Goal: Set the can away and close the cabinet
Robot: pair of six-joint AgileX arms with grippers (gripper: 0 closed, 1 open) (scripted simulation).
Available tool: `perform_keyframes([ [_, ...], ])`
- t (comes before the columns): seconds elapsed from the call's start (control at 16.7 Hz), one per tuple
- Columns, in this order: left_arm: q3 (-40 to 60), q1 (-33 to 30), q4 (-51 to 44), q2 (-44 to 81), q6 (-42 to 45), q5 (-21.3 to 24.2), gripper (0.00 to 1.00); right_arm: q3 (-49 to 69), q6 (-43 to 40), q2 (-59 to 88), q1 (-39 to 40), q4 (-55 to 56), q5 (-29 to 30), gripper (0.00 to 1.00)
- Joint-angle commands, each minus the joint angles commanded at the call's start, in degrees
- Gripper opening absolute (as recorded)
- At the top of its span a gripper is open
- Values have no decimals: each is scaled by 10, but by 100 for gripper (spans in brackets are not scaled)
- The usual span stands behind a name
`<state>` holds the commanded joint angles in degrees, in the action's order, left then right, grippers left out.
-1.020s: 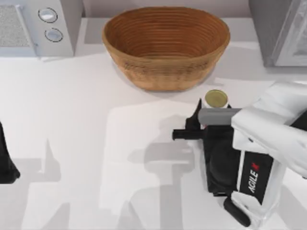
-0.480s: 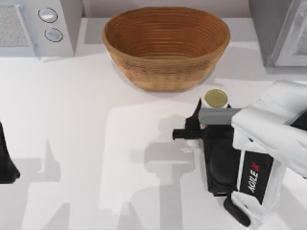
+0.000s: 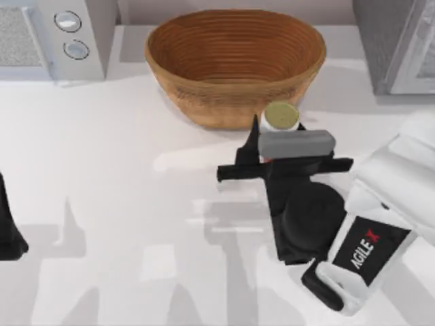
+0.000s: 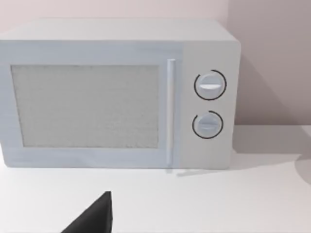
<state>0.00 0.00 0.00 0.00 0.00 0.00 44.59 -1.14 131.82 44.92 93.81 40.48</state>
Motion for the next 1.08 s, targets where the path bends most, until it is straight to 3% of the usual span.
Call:
perform_keyframes([
  [0.6, 0, 0, 0, 0, 0, 0, 100, -27, 4, -170, 1, -88, 10, 0],
  [1.08, 0, 0, 0, 0, 0, 0, 100, -35, 20, -263, -40, -293, 15, 0],
])
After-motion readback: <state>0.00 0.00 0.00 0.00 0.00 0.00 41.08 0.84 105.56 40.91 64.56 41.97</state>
